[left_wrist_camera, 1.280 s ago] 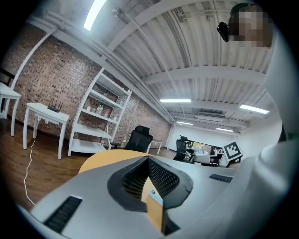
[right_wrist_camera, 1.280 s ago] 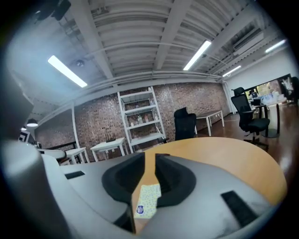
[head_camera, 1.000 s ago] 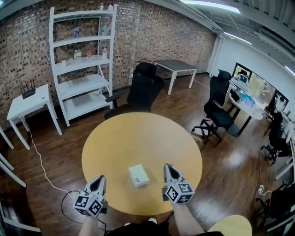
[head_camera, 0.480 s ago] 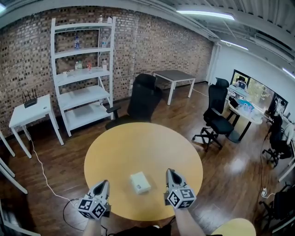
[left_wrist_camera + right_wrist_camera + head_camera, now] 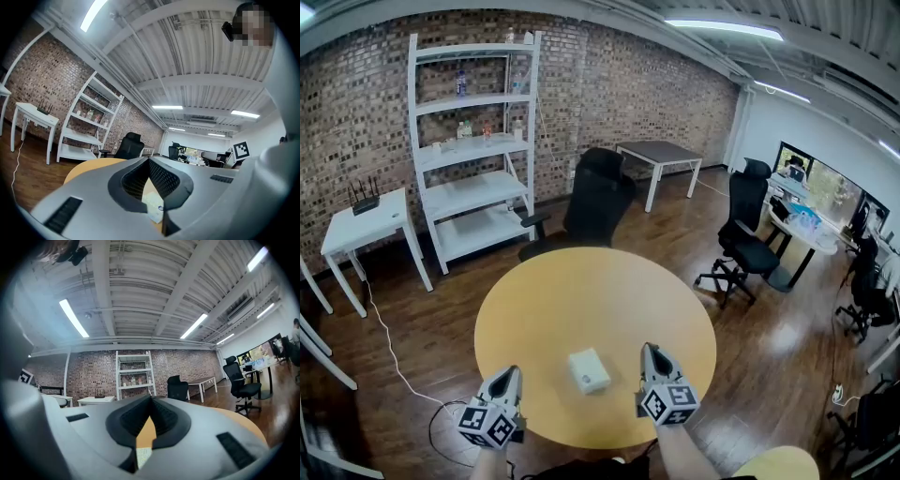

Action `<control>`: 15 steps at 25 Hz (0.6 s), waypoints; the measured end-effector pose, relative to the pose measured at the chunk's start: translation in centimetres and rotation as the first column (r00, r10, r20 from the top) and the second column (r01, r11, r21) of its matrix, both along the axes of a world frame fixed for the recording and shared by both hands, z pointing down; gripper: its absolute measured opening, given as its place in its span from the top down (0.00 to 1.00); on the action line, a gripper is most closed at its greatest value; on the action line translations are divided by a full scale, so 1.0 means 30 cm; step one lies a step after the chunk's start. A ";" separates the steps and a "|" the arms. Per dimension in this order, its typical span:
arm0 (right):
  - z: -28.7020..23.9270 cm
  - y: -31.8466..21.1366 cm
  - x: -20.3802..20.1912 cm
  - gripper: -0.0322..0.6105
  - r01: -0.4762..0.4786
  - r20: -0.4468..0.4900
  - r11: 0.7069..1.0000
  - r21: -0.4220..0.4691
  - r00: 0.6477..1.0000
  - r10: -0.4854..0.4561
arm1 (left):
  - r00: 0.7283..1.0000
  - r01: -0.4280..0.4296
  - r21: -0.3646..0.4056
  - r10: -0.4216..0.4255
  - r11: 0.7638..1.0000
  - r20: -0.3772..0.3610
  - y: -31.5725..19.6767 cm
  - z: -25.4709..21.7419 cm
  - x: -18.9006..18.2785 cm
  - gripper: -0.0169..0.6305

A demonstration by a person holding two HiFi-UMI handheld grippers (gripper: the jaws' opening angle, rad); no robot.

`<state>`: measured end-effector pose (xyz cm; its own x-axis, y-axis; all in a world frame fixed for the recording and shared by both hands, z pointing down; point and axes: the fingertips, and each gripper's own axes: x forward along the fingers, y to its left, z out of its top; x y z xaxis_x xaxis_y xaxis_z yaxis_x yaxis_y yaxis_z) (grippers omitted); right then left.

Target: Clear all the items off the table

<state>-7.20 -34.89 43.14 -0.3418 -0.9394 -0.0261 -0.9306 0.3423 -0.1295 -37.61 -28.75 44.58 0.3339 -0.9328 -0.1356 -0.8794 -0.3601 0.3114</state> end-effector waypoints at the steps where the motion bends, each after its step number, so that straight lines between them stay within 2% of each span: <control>1: -0.005 0.001 0.001 0.95 -0.005 -0.001 1.000 0.005 1.000 0.005 | 1.000 0.002 0.002 -0.002 1.000 -0.006 0.000 0.001 -0.004 0.99; 6: -0.037 0.005 0.001 0.95 -0.023 -0.013 0.999 0.035 1.000 0.024 | 1.000 0.010 0.007 -0.010 1.000 0.013 0.003 -0.006 -0.013 0.99; 15: -0.054 -0.011 -0.035 0.95 0.003 -0.027 0.999 0.050 1.000 -0.001 | 1.000 0.001 0.032 -0.002 1.000 0.016 0.004 -0.019 -0.023 0.99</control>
